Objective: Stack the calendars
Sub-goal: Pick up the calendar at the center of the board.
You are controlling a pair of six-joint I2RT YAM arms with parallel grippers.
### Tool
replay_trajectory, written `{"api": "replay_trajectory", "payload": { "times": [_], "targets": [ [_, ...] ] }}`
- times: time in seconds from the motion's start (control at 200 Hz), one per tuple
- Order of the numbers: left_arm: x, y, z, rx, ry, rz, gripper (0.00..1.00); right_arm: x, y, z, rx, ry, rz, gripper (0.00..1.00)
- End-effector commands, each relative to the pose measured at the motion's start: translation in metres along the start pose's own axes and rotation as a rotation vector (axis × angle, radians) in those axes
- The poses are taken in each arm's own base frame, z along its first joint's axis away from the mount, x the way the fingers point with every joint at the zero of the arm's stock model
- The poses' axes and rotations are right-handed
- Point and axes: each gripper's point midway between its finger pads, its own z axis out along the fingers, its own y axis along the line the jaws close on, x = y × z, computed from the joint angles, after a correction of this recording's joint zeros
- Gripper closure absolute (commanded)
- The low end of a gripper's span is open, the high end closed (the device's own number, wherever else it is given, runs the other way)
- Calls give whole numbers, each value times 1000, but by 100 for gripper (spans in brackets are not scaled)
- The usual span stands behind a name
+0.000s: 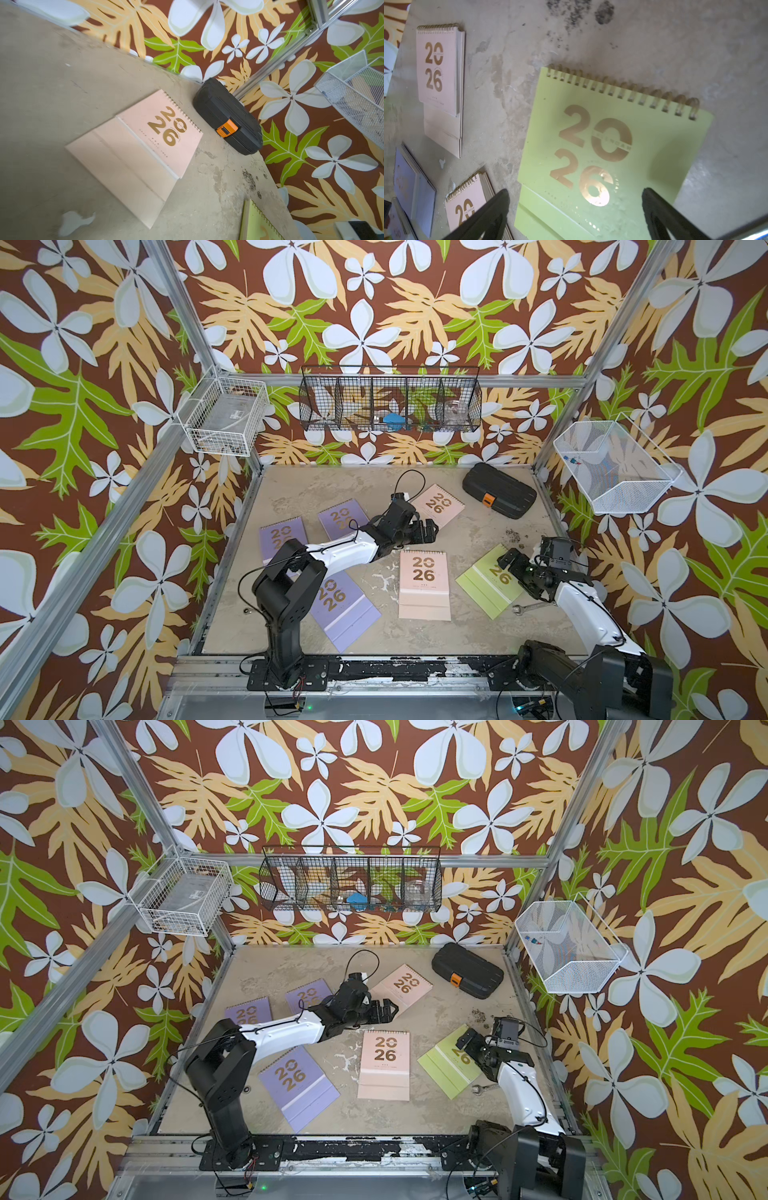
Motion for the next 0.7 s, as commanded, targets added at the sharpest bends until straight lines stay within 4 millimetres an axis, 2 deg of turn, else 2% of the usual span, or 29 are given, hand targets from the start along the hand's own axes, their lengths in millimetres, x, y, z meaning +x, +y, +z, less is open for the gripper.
{"api": "replay_trajectory", "payload": {
  "times": [0.0,0.08,0.245,0.46,0.696],
  "targets": [
    [11,-20,18,78,89,34,2,-3,3,0,-37,4,8,0],
    [13,-30,35,119,121,36,4,-1,-4,3,-15,14,14,0],
    [23,-38,61,163,177,7,11,2,-15,6,16,39,34,0],
    [34,-49,79,203,222,-9,18,-2,-18,-11,52,-10,37,0],
    [51,-57,90,221,260,-15,27,12,-23,0,40,35,43,0]
  ]
}}
